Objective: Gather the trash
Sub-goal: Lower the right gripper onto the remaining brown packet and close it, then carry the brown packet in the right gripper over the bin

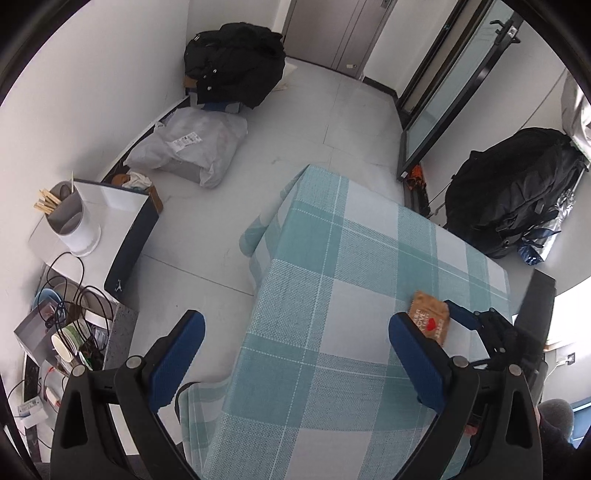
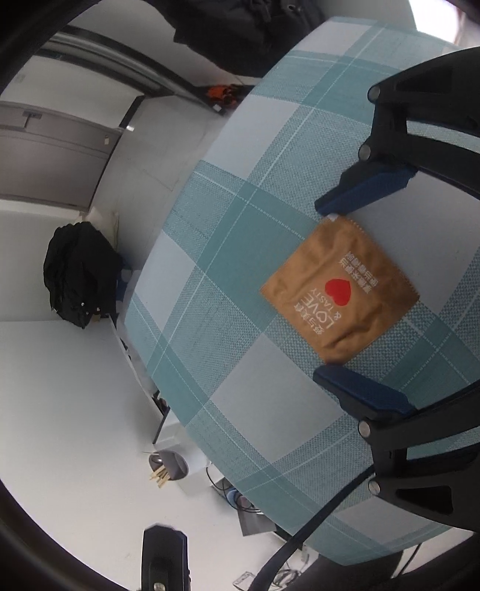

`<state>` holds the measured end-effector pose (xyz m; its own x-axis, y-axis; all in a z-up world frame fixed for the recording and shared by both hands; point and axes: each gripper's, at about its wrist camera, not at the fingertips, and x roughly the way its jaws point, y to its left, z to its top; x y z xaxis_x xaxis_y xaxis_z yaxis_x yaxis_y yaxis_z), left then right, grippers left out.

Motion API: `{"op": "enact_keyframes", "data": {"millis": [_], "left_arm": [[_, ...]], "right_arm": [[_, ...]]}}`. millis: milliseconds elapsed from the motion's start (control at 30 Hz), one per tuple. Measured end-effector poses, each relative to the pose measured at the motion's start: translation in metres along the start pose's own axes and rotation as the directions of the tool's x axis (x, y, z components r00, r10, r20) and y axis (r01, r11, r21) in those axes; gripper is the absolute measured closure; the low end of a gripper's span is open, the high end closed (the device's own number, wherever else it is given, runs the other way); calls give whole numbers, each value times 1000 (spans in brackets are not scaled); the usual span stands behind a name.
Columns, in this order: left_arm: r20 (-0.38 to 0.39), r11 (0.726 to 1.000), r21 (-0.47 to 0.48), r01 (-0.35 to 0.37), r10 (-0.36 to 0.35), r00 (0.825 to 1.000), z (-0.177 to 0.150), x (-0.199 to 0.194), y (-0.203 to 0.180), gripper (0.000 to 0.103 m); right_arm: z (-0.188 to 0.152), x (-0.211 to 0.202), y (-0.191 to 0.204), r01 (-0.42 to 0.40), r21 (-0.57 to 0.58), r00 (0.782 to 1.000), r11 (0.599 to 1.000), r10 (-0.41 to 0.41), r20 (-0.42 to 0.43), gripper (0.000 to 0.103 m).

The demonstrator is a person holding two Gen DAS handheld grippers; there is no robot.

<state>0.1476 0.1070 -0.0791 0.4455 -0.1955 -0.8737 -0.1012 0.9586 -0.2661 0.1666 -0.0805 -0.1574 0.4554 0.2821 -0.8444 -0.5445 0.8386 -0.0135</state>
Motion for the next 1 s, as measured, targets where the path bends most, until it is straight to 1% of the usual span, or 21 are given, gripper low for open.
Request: {"op": "enact_keyframes", "data": {"millis": [67,133,167,200,233,300,333,400,467,533,600,767,833,900,1000], "left_arm": [[-11,1000,-20,5,-5,1000,2,3,3,5],[-16,1000,-31,4,-5,1000,3,3,4,5],[-15,999,-35,5,-5,1000,3,3,3,5],[-14,999,-35,6,-6,1000,3,3,3,5],[-15,999,-32,5,-5,1000,3,3,2,5],[-14,1000,-23,-1,1,1000,2,3,1,5],[-14,1000,-21,-2,2,1000,2,4,1,5],[-20,1000,-21,-3,3,1000,2,5,0,5],[-19,1000,-27,-3,3,1000,2,4,2,5],[-16,1000,-29,-7,6,1000,3,3,3,5],[-12,1000,-29,-7,7,1000,3,2,3,5],[7,1000,-13,-5,5,1000,2,0,-9,5],[37,1000,19,4,-4,999,-1,-6,-21,5],[69,998,59,-7,3,998,-4,-11,-34,5],[95,994,111,1,-11,995,-9,-17,-54,5]], "right_arm": [[0,-5,-2,-1,2,1000,1000,1,9,41],[0,-6,-2,0,3,1000,1000,0,15,44],[0,-7,-2,-1,4,1000,1000,1,19,48],[0,-8,-1,1,4,1000,1000,-1,24,54],[0,-9,-1,-7,0,1000,1000,7,26,56],[-1,-11,3,-16,-19,999,1000,17,31,68],[-1,-11,6,-18,-29,999,999,19,32,73],[-2,-13,13,-31,-58,999,998,34,36,92],[-3,-14,21,-37,-81,999,996,40,32,99],[-4,-16,23,-51,-78,998,996,54,30,100],[-2,-21,22,-83,-47,996,995,84,30,100],[-1,-50,4,-115,56,992,992,112,62,100],[-3,-63,-4,-111,79,991,991,104,83,100],[-3,-80,-13,-103,100,990,990,92,103,100],[-6,-109,-25,-73,117,988,990,56,142,100]]}}
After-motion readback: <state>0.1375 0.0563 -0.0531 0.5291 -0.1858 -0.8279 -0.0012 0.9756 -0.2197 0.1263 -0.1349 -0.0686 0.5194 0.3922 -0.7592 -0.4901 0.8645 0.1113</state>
